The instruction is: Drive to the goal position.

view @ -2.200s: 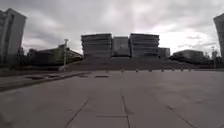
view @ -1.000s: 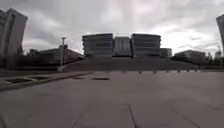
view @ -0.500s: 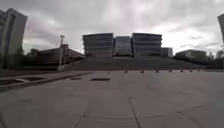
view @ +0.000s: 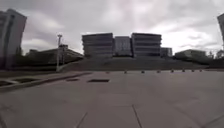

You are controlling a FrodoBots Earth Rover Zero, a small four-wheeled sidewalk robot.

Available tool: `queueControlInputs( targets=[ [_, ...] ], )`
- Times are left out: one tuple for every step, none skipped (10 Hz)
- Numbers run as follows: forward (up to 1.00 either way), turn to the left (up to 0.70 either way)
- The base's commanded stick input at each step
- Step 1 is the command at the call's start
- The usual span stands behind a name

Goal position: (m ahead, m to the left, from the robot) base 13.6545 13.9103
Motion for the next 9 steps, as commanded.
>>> queueControlInputs(
  targets=[
    [1.00, 0.09],
    [1.00, 0.11],
    [1.00, 0.02],
    [1.00, -0.29],
    [1.00, -0.36],
    [1.00, -0.16],
    [1.00, 0.04],
    [1.00, 0.01],
    [1.00, 0.00]
  ],
)
